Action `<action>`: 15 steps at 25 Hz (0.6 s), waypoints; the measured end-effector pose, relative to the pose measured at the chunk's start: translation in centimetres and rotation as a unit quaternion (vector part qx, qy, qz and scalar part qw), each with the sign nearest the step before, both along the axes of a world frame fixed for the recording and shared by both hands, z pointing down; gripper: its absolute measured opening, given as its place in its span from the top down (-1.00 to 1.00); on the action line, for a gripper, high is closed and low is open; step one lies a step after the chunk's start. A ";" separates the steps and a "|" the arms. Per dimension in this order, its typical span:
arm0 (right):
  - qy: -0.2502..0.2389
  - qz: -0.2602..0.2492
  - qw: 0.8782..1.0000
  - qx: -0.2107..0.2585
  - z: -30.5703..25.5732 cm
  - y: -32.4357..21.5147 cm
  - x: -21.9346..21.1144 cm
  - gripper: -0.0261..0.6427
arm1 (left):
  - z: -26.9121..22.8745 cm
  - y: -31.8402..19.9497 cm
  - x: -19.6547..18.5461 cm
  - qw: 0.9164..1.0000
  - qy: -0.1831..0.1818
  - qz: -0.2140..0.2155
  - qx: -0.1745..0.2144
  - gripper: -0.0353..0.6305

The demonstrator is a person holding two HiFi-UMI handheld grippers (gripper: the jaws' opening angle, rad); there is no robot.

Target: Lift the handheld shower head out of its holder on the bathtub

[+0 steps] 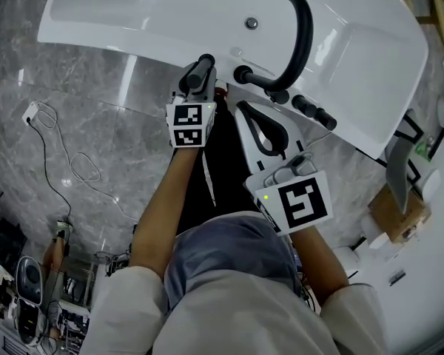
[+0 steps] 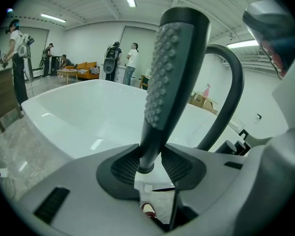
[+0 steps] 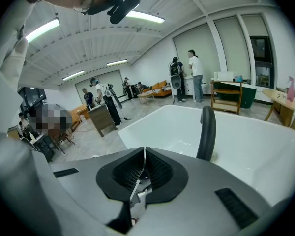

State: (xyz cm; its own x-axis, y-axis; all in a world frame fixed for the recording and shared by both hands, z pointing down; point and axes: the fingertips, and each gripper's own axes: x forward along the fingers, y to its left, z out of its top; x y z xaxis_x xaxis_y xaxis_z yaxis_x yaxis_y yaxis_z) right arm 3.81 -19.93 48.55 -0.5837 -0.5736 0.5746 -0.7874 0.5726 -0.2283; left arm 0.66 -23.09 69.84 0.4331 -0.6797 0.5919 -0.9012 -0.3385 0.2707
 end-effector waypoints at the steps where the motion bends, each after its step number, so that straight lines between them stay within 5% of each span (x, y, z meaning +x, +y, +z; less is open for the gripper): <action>1: -0.002 -0.001 1.000 -0.001 -0.1 0.1 0.0 0.86 | -0.1 0.1 -0.1 1.000 -0.002 0.001 0.001 0.46; 15: -0.035 0.020 0.999 -0.018 -1.3 0.6 0.6 0.86 | -3.7 0.7 -0.6 0.999 -0.009 0.017 0.027 0.47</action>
